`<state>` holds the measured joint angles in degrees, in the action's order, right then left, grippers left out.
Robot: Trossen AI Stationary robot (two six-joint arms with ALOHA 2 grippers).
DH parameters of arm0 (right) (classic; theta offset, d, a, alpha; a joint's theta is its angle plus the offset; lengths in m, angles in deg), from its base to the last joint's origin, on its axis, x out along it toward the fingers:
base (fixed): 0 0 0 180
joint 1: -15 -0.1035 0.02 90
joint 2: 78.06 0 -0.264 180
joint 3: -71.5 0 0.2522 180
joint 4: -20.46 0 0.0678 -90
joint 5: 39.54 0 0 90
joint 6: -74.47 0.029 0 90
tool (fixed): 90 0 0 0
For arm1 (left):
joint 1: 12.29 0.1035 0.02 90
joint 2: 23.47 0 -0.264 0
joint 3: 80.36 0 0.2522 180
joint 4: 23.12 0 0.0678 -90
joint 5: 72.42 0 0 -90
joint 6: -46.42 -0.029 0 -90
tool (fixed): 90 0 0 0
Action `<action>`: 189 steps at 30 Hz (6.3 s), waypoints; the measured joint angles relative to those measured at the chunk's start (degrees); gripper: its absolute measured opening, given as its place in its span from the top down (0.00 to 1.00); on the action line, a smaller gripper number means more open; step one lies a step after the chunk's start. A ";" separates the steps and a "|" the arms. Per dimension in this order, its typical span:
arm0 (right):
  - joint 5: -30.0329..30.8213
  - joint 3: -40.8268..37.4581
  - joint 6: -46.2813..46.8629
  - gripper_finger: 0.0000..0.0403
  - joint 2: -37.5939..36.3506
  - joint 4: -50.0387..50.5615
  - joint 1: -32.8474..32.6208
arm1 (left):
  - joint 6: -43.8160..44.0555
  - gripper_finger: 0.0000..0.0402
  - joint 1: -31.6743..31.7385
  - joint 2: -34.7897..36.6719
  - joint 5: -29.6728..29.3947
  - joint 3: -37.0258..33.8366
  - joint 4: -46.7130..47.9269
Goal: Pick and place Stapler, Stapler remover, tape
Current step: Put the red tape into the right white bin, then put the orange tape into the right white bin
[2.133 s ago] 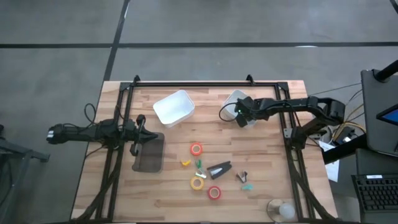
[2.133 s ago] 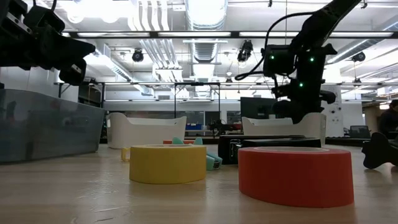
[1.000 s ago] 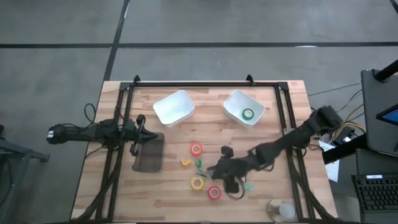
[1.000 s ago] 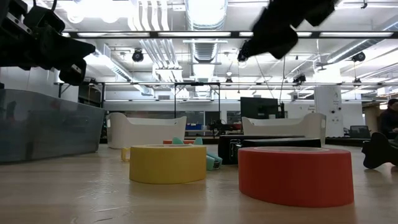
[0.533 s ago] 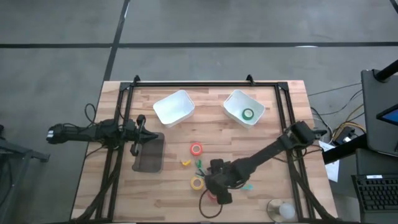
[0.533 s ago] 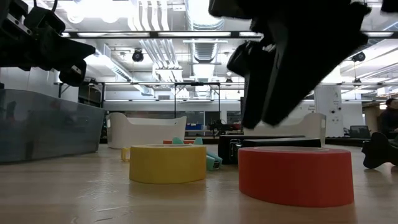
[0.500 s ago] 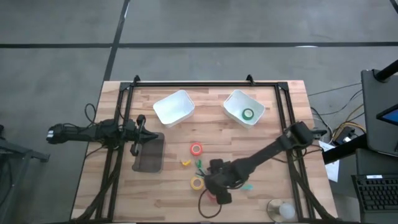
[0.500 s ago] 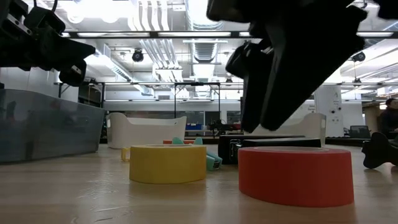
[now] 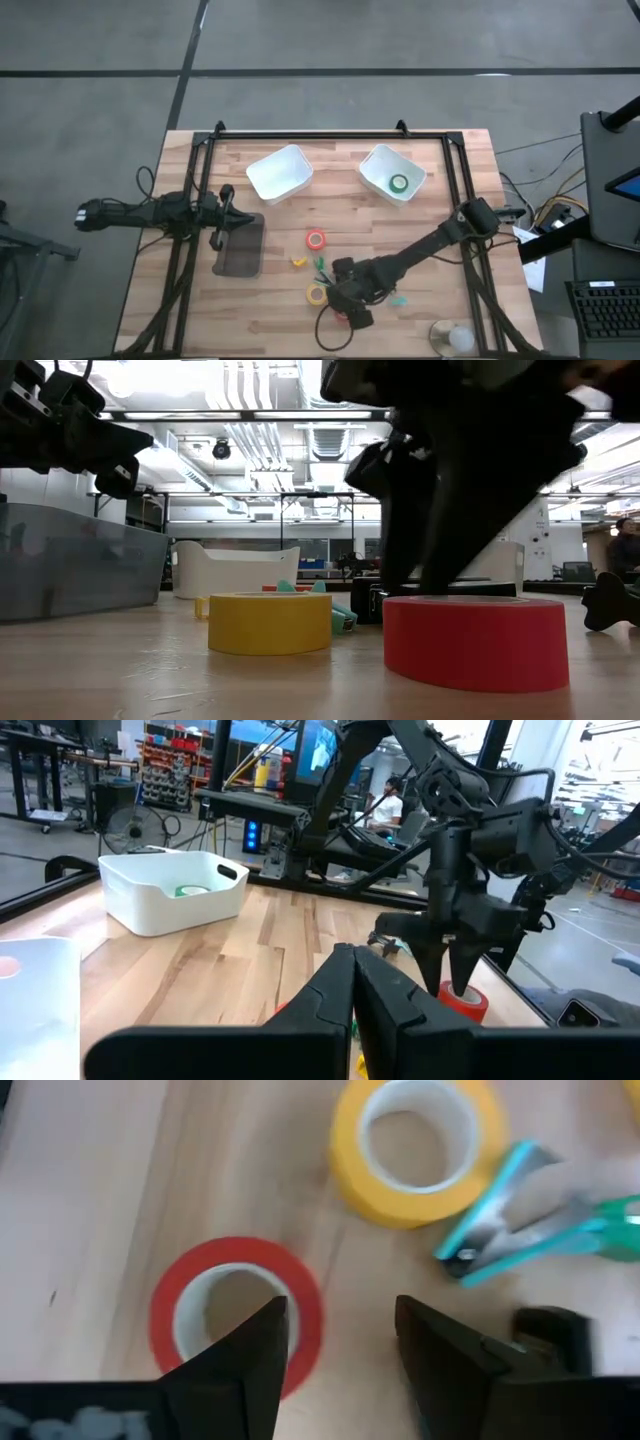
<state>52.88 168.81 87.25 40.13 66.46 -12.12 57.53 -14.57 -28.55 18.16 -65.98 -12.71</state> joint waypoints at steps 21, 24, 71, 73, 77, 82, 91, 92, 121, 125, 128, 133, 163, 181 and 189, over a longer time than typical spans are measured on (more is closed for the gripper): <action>-5.34 0.07 -1.99 0.92 1.32 -0.02 2.68 | 0.00 0.97 -0.02 0.00 -0.01 0.00 0.00; -5.34 1.13 -3.20 0.93 1.00 2.35 3.21 | 0.00 0.97 -0.02 0.00 -0.01 0.00 0.02; 18.06 -26.89 21.26 0.87 -34.93 18.44 56.08 | 0.00 0.97 0.00 -0.37 -0.01 0.00 1.88; 18.04 -27.31 21.66 0.87 -34.19 18.43 56.04 | 0.00 0.97 -0.01 -0.37 -0.01 0.00 1.89; 18.42 -27.55 21.78 0.87 -32.18 17.93 56.15 | 0.00 0.97 -0.02 -0.37 -0.01 0.00 1.90; 18.49 -27.51 21.77 0.86 -29.29 17.67 56.19 | 0.00 0.97 -0.01 -0.37 -0.01 0.00 1.92; 18.68 -27.10 20.91 0.75 -26.68 17.60 56.15 | 0.00 0.97 -0.01 -0.37 -0.02 0.00 1.92; 18.68 -27.10 20.88 0.73 -26.67 17.60 56.15 | 0.00 0.97 0.00 -0.37 -0.01 0.00 1.92; 11.11 -17.40 17.26 0.52 -27.17 -1.25 34.74 | 0.00 0.97 -0.02 -0.37 -0.01 0.00 2.08; 8.26 -17.19 16.49 0.52 -24.40 -7.81 31.78 | 0.00 0.97 -0.01 -0.37 -0.01 0.00 2.10; 7.36 -15.95 15.56 0.51 -21.78 -9.23 30.20 | 0.00 0.97 -0.02 -0.39 -0.01 0.00 2.10; 7.38 -11.84 15.30 0.52 -16.14 -9.61 27.77 | 0.00 0.97 -0.02 -0.39 -0.02 0.00 2.10; 4.34 -1.57 10.01 0.52 0.58 -5.83 25.79 | 0.00 0.97 -0.02 -0.44 -0.03 0.00 2.12; 2.89 -1.32 10.80 0.52 1.17 -6.76 25.05 | 0.00 0.97 0.00 -0.44 -0.03 0.00 2.12; 2.25 -0.98 10.92 0.52 1.13 -7.44 24.07 | 0.00 0.97 0.00 -0.44 -0.02 0.00 2.12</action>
<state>55.13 167.83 98.17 41.26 59.02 11.95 57.53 -14.57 -28.99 18.14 -65.98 -10.59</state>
